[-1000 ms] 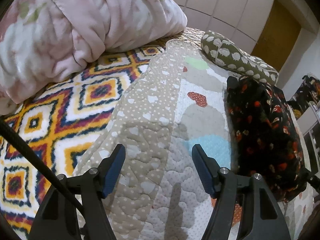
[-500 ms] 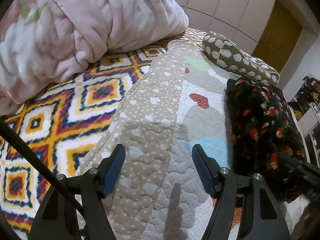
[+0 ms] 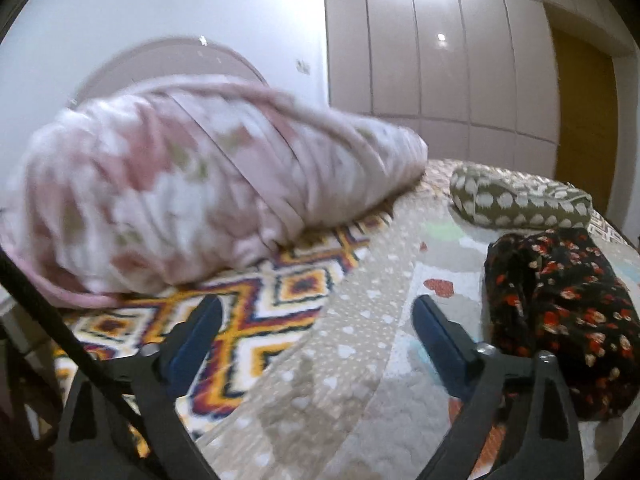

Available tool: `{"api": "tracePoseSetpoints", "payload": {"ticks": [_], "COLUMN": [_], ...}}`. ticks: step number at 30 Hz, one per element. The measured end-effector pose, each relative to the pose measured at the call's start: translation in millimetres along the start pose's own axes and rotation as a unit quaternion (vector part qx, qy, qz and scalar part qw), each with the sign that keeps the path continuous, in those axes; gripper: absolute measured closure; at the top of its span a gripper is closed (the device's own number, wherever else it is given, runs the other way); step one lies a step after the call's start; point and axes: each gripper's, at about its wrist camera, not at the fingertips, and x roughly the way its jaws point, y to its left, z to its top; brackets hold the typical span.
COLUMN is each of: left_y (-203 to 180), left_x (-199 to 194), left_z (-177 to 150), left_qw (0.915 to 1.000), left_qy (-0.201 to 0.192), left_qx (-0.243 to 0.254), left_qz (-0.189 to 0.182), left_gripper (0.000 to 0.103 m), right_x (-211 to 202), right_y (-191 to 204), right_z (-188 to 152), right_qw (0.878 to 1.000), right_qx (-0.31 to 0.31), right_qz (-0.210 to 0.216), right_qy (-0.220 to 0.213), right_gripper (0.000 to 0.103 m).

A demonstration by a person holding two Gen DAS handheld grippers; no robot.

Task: Fold large clothes

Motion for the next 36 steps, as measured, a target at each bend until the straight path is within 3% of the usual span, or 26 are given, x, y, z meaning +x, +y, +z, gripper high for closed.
{"api": "tracePoseSetpoints", "payload": {"ticks": [3, 6, 10, 12, 15, 17, 26, 36], "left_y": [0.5, -6.7, -12.1, -13.0, -18.0, -25.2, -55.9, -53.8], "left_x": [-48.4, -92.9, -142.4, -156.8, -164.7, -169.6, -169.1, -148.9], "left_z": [3.2, 13.2, 24.4, 25.2, 21.7, 14.0, -34.6, -52.2], "left_qw": [0.9984, 0.9957, 0.9948, 0.9936, 0.9905, 0.989, 0.9844, 0.982], "left_qy": [-0.049, -0.073, -0.09, -0.077, -0.017, 0.004, 0.108, 0.146], "left_qx": [0.024, 0.056, 0.03, 0.002, -0.026, -0.027, 0.015, 0.028], "left_qz": [0.012, 0.009, -0.038, -0.083, -0.134, -0.146, -0.139, -0.117], "left_gripper": [0.0, 0.0, 0.0, 0.0, 0.0, 0.0, 0.0, 0.0], "right_x": [-22.8, -38.1, -49.8, -56.9, -69.3, -77.2, -86.8, -65.2], "right_y": [-22.8, -40.2, -53.7, -58.1, -62.9, -66.4, -77.7, -61.1], "right_z": [-25.0, -44.2, -59.5, -65.5, -73.8, -78.4, -97.0, -103.5], "right_qw": [1.0, 0.998, 0.994, 0.992, 0.991, 0.991, 0.991, 0.992], "right_qx": [0.026, 0.065, 0.108, 0.122, 0.129, 0.131, 0.132, 0.117], "right_qz": [-0.003, 0.006, 0.027, 0.03, 0.02, 0.008, -0.027, -0.031], "right_qy": [-0.007, -0.014, -0.017, -0.02, -0.025, -0.031, -0.017, 0.02], "right_gripper": [0.045, 0.043, 0.042, 0.039, 0.035, 0.033, 0.026, 0.025]}}
